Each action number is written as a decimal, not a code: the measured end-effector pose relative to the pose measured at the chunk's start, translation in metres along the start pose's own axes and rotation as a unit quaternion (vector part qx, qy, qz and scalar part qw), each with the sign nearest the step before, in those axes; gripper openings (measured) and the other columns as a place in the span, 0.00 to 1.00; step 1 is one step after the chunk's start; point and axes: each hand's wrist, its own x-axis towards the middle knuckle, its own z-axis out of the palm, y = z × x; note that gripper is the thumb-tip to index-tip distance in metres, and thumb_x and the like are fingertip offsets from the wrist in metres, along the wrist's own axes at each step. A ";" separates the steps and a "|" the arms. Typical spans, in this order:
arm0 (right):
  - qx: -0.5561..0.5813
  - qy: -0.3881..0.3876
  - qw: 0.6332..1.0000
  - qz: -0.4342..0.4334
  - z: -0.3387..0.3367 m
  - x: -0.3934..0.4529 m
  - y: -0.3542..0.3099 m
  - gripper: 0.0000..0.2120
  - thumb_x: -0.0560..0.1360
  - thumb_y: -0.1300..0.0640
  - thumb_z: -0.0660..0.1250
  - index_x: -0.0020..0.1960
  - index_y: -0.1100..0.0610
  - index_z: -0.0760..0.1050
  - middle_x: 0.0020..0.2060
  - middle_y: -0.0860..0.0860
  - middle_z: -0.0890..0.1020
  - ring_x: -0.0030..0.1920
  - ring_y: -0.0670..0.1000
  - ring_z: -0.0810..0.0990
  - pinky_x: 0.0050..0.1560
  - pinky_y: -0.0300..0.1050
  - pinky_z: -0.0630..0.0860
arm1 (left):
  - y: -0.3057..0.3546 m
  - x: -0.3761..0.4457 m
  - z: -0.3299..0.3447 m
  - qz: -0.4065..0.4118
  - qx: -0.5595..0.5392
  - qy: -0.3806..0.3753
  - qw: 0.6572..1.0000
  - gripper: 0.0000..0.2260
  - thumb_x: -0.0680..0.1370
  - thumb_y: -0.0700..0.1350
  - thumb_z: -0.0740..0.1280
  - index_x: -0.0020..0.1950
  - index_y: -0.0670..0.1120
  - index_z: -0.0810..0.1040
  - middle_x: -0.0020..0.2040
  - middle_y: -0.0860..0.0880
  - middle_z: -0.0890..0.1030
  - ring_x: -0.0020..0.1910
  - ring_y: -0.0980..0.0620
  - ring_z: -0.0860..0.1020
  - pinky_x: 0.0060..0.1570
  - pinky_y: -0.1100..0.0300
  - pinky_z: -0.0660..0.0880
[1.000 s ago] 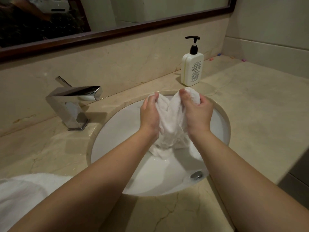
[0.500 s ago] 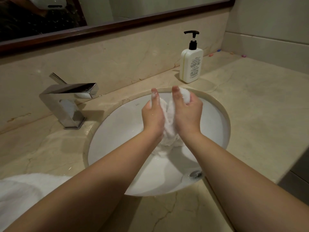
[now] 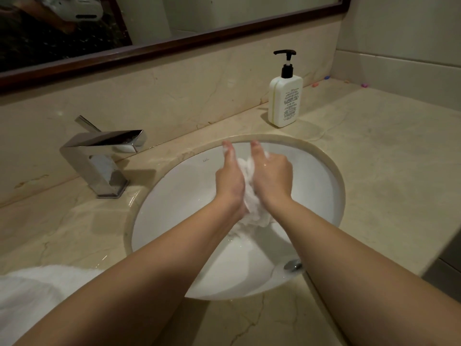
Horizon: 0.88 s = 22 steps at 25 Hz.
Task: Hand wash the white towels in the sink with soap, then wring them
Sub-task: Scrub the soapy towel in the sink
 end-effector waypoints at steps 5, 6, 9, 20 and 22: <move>-0.029 -0.062 0.997 -0.037 0.013 -0.012 0.004 0.27 0.81 0.38 0.60 0.30 0.54 0.70 0.30 0.56 0.79 0.35 0.56 0.77 0.38 0.48 0.70 | 0.000 0.012 -0.008 -0.026 -0.055 0.008 0.998 0.36 0.79 0.72 0.54 0.29 0.46 0.81 0.30 0.47 0.81 0.33 0.48 0.82 0.36 0.59 0.77; -0.026 -0.049 0.998 -0.027 0.011 -0.007 0.003 0.27 0.81 0.38 0.60 0.29 0.54 0.70 0.30 0.56 0.79 0.36 0.57 0.77 0.38 0.48 0.70 | 0.001 0.011 -0.008 -0.041 -0.070 -0.007 0.997 0.37 0.79 0.72 0.53 0.33 0.44 0.84 0.33 0.45 0.84 0.35 0.46 0.84 0.41 0.57 0.80; 0.020 0.007 1.000 0.016 0.001 0.007 0.006 0.28 0.81 0.40 0.61 0.28 0.54 0.67 0.28 0.53 0.75 0.33 0.56 0.75 0.38 0.48 0.69 | -0.006 0.007 0.000 -0.025 -0.025 -0.008 0.999 0.37 0.79 0.72 0.53 0.53 0.41 0.84 0.44 0.41 0.87 0.43 0.42 0.86 0.51 0.50 0.82; -0.060 -0.040 0.995 -0.062 0.012 -0.008 0.006 0.29 0.81 0.38 0.59 0.35 0.60 0.78 0.32 0.59 0.81 0.36 0.58 0.79 0.40 0.50 0.71 | -0.012 0.011 -0.002 -0.034 -0.072 -0.003 0.997 0.34 0.83 0.66 0.55 0.31 0.45 0.83 0.33 0.45 0.83 0.35 0.49 0.82 0.35 0.62 0.76; -0.033 0.009 0.999 -0.035 0.005 0.003 0.004 0.30 0.82 0.39 0.58 0.30 0.59 0.73 0.28 0.56 0.77 0.32 0.55 0.75 0.37 0.48 0.67 | -0.011 0.009 0.000 -0.045 -0.051 -0.024 0.997 0.34 0.81 0.69 0.54 0.44 0.43 0.85 0.41 0.42 0.86 0.40 0.45 0.85 0.40 0.57 0.78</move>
